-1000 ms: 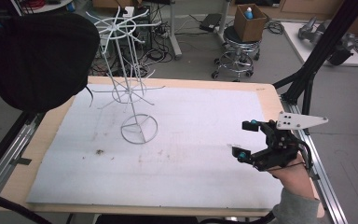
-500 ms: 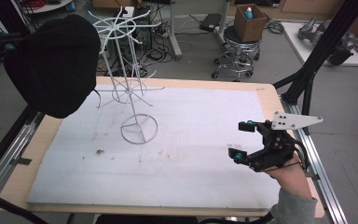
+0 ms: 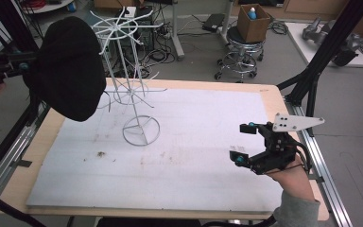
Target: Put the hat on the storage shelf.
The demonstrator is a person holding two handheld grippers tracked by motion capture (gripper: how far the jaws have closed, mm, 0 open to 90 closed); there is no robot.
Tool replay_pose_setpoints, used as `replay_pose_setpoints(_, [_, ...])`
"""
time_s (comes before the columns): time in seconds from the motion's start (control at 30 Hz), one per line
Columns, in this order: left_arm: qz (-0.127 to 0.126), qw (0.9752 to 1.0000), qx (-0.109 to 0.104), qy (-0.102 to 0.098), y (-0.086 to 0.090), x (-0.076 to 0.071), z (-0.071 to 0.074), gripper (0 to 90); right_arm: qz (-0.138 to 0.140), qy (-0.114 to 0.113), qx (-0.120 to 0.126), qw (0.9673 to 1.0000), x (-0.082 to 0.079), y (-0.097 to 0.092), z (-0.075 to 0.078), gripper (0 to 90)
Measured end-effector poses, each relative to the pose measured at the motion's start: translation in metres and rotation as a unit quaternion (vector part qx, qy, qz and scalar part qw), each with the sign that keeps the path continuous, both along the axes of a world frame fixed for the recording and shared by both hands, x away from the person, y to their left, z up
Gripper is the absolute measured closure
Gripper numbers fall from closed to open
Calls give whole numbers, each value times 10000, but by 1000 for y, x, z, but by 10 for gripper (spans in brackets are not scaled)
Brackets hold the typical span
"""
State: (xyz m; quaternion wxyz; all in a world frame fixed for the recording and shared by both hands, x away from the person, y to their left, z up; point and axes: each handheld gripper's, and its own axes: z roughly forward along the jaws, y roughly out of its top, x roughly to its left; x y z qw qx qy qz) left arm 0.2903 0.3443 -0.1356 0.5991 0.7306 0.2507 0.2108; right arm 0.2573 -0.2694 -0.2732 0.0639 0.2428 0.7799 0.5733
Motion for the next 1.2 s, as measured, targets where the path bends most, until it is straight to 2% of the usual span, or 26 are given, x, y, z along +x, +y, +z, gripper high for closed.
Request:
replay_pose_setpoints(0.3, [-218, 9997, 17, 110, -1, 6, -15, 696, 6, 21, -16, 10000, 1, 2, -1, 8])
replay_pose_setpoints(0.57, [-257, 9993, 155, 203, -3, 8, -19, 694, 14, 26, -42, 10000, 1, 3, -1, 8])
replay_pose_setpoints(0.87, [-357, 9989, 155, 272, -4, 9, -22, 667, 21, 45, -54, 10000, 2, 4, -1, 8])
replay_pose_setpoints(1.07, [-435, 9980, 149, 429, -5, 10, -23, 546, 25, 49, -54, 10000, 2, 5, -2, 8])
replay_pose_setpoints(1.2, [-546, 9973, 54, 482, -4, 11, -23, 449, 27, 43, -59, 10000, 2, 5, -2, 8])
